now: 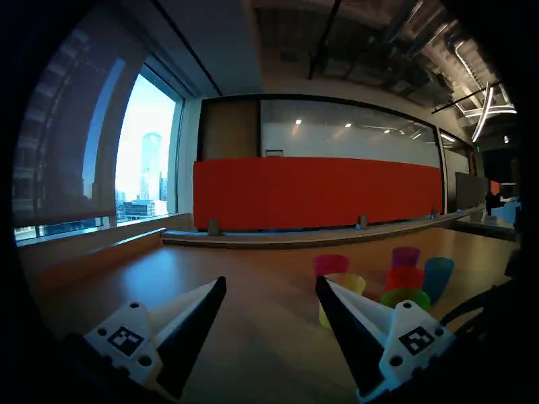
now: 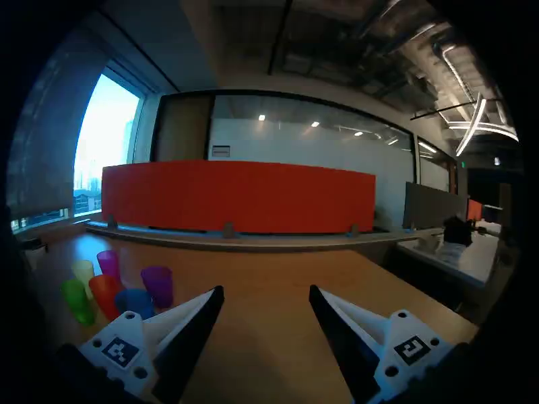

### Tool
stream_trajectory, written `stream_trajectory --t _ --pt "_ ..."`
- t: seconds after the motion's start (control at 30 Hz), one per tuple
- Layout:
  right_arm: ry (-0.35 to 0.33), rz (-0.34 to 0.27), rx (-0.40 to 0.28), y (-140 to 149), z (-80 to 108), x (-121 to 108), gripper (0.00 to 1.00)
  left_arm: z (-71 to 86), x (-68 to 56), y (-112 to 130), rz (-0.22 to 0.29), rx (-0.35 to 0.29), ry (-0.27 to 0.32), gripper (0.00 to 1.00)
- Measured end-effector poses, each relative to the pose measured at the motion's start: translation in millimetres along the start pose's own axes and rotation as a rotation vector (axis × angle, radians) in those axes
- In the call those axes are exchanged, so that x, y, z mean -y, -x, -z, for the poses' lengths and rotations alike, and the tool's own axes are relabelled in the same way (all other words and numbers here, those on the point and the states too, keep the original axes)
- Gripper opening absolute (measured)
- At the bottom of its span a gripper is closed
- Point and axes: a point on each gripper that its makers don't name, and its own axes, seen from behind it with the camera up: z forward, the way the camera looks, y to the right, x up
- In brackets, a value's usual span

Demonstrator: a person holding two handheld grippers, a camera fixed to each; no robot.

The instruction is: Pour water

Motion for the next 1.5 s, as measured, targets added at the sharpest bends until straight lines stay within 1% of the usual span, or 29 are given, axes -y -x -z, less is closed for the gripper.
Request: stream_trajectory --t 0.3,0.6,0.87,1.2,1.5 --pt "0.006 -0.003 -0.004 -3 1.8 -1 0.98 -0.3 1.4 0 0.004 0.0 -0.001 0.99" --pt "0.013 -0.012 -0.009 -4 3.6 -7 0.98 0.3 3.6 -1 0.004 0.001 -0.003 0.99" --pt "0.01 -0.01 -0.013 -8 5.0 -7 0.98 0.7 4.2 -1 0.003 0.003 -0.003 0.99" --pt "0.006 -0.004 -0.06 -20 8.0 -9 0.98 0.3 4.2 -2 0.002 0.003 -0.003 0.99" --pt "-0.015 0.005 -0.089 -17 -1.2 -7 0.98 1.0 3.5 -2 0.002 0.003 -0.003 0.99"
